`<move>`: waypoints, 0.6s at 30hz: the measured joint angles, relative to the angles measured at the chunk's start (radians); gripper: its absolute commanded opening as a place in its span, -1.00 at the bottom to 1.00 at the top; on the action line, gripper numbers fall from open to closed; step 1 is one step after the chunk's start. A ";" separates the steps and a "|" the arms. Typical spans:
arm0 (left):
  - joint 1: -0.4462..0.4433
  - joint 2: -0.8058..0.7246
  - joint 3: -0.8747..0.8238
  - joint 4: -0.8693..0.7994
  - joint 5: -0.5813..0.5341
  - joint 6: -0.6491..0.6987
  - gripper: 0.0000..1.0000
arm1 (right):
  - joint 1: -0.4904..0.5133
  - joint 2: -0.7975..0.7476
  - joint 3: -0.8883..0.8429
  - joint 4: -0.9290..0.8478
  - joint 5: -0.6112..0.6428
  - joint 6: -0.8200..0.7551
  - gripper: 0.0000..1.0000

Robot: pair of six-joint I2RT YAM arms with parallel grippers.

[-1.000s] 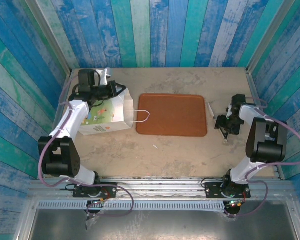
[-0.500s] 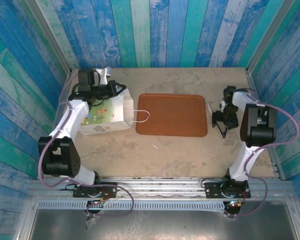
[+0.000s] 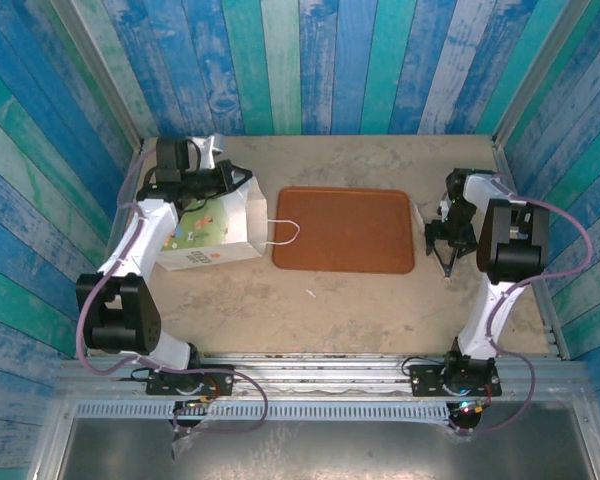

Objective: Take the fake bread out of the paper bag

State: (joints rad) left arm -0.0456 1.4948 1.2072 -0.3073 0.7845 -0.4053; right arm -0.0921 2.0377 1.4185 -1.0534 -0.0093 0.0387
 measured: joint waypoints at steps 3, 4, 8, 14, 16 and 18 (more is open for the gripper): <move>0.000 0.000 0.000 0.000 0.000 0.000 -1.00 | 0.001 0.007 0.008 -0.007 0.003 0.003 0.67; 0.000 0.000 0.000 0.000 0.000 0.000 -1.00 | 0.002 0.008 0.009 -0.008 0.003 0.005 0.67; 0.000 0.000 0.000 0.000 0.000 0.000 -1.00 | 0.003 0.009 0.011 -0.006 0.011 0.010 0.67; 0.000 0.000 0.000 -0.001 0.000 -0.003 -1.00 | 0.002 0.010 0.016 0.014 0.012 0.014 0.66; 0.000 0.000 0.000 -0.001 0.000 -0.003 -1.00 | 0.001 0.010 0.017 0.020 0.010 0.014 0.65; 0.000 0.000 0.000 -0.002 0.000 -0.003 -1.00 | 0.000 0.010 0.017 0.021 0.010 0.013 0.65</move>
State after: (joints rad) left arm -0.0456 1.4948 1.2072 -0.3092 0.7845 -0.4088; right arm -0.0917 2.0472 1.4357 -1.0328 0.0002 0.0521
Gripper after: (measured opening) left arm 0.040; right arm 0.825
